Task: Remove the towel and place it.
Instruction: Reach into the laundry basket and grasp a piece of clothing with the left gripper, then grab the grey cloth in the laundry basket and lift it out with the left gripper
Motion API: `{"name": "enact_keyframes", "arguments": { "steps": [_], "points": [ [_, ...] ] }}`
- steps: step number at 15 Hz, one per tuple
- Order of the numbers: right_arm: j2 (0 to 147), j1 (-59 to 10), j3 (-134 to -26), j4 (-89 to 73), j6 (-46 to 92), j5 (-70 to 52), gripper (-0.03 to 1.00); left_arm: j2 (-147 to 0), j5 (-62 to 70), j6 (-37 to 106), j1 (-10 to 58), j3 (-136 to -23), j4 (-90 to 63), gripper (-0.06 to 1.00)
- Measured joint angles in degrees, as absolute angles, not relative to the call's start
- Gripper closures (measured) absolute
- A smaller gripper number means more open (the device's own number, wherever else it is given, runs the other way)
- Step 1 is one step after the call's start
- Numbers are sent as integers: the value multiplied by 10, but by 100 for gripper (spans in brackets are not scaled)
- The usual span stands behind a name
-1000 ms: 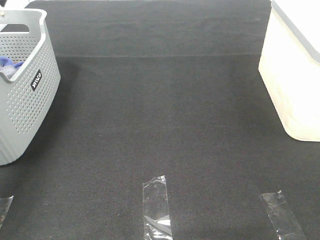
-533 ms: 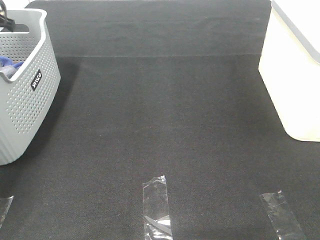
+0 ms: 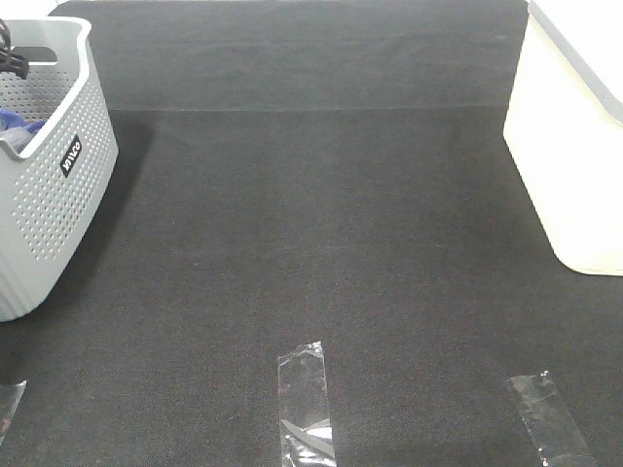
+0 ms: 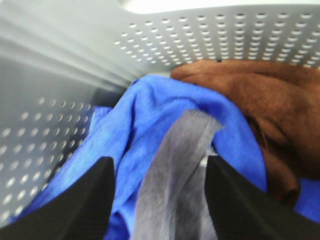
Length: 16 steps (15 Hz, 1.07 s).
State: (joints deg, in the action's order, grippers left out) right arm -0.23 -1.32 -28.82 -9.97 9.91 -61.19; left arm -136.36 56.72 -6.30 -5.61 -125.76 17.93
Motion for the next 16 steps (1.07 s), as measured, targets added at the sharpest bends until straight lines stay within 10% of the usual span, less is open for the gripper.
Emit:
{"name": "enact_keyframes", "arguments": {
  "steps": [16],
  "points": [
    [-2,-13,-288,-99,99,-612,20,-1376,523,-63,-56,-1258,160,48]
  ]
}}
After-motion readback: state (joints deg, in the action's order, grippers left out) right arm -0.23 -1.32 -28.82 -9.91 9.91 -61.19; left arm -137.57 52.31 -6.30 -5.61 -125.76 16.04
